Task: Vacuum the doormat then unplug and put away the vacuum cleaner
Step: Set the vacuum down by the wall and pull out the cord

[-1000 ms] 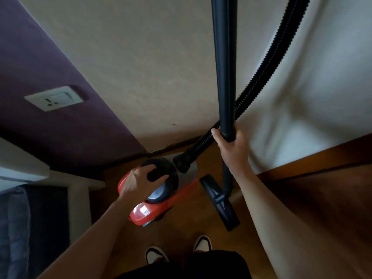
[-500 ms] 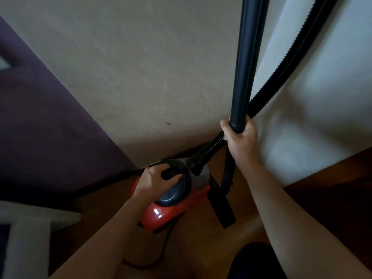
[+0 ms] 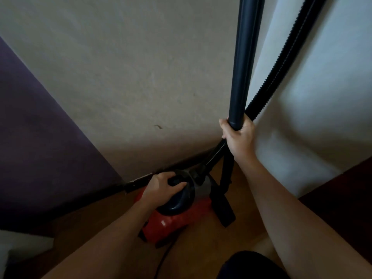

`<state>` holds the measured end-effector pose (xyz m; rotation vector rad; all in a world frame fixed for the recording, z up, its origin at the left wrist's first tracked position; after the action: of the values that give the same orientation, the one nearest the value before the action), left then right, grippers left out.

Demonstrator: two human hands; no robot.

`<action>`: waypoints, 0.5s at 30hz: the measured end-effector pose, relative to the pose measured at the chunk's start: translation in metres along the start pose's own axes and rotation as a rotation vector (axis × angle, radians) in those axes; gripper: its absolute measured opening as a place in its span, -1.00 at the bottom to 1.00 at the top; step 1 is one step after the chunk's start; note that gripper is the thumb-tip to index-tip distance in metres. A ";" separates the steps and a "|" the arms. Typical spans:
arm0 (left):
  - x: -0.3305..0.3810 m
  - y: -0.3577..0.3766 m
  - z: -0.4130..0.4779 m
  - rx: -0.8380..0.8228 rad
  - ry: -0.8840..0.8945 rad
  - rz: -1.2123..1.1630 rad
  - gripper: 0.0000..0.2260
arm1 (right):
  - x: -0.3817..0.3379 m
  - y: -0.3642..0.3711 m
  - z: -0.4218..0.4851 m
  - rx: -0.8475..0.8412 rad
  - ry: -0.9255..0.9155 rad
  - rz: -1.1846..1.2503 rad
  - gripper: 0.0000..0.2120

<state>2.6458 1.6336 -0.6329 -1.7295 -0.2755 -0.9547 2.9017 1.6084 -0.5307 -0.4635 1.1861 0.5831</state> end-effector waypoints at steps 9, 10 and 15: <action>-0.012 0.033 0.024 -0.063 -0.003 0.058 -0.87 | 0.039 -0.012 0.007 0.015 0.042 -0.005 -0.84; -0.013 0.034 0.027 -0.059 0.004 0.066 -0.87 | 0.040 -0.011 0.009 0.016 0.041 -0.002 -0.84; -0.015 0.044 0.038 -0.048 0.047 0.113 -0.78 | 0.046 -0.007 0.015 0.016 0.029 -0.016 -0.84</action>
<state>2.6805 1.6540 -0.6777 -1.7445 -0.1245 -0.9242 2.9291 1.6204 -0.5693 -0.4685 1.2132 0.5542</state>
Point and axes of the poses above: each hand's wrist, its own z-axis towards the middle knuckle, its own y-axis out of the palm, x = y × z, the point moved 5 cm from there along z, towards the middle knuckle, and after that the axes turned 5 degrees about x, right-handed, at the moved point
